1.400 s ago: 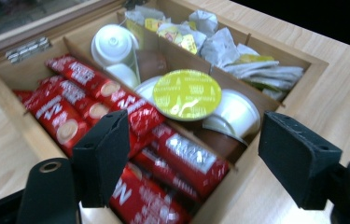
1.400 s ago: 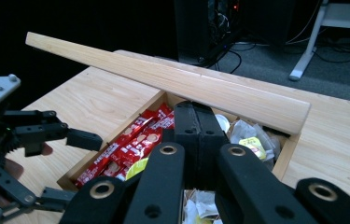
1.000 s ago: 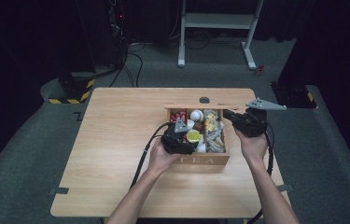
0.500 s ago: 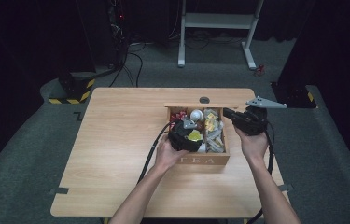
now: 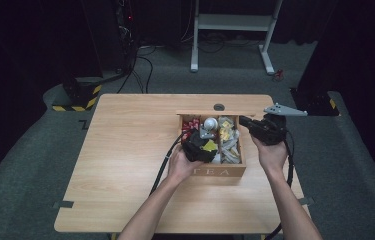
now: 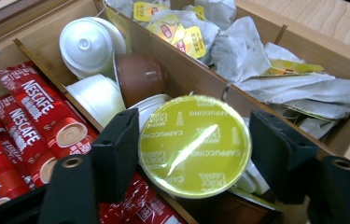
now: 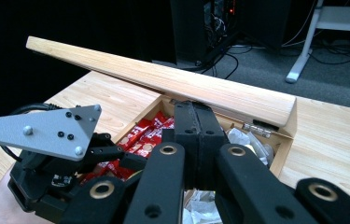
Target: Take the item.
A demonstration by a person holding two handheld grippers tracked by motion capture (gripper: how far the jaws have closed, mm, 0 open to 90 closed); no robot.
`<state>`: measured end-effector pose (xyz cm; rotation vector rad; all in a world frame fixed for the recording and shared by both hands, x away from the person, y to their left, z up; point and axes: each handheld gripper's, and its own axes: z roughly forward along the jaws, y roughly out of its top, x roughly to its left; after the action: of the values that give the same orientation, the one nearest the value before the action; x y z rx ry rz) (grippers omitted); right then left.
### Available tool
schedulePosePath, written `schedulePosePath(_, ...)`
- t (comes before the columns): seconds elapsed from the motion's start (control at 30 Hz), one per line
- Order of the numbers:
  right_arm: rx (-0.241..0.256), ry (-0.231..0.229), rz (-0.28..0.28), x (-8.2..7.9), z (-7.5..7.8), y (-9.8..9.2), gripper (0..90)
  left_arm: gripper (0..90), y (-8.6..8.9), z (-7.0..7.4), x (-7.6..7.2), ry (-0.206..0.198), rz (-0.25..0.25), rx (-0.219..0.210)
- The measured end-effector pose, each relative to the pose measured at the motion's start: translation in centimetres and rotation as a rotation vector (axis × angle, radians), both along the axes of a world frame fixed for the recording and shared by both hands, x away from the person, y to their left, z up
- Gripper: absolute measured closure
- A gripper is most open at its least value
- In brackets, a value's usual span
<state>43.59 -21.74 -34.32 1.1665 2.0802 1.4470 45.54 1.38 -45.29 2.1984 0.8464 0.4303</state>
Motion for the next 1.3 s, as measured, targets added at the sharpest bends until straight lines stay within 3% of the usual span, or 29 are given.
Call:
schedulePosePath(0.27, 0.002, 0.002, 0.002, 0.1, 0.0, 0.0, 90.0, 38.7, 0.0, 0.0, 0.0, 0.004, -0.002, 0.0)
schedulePosePath(0.6, -0.001, -0.001, -0.001, 0.0, 0.2, 0.0, 90.0, 39.1, 0.4, 0.5, -0.5, -0.014, -0.018, -0.039)
schedulePosePath(1.03, 0.002, 0.001, -0.002, 0.0, 0.2, 0.0, 90.0, 39.3, 3.6, 2.0, -2.2, -0.053, 0.009, -0.114)
schedulePosePath(1.3, -0.002, 0.005, -0.001, -0.1, 0.2, 0.1, 90.0, 39.4, 4.9, 3.1, -3.0, -0.079, 0.005, -0.13)
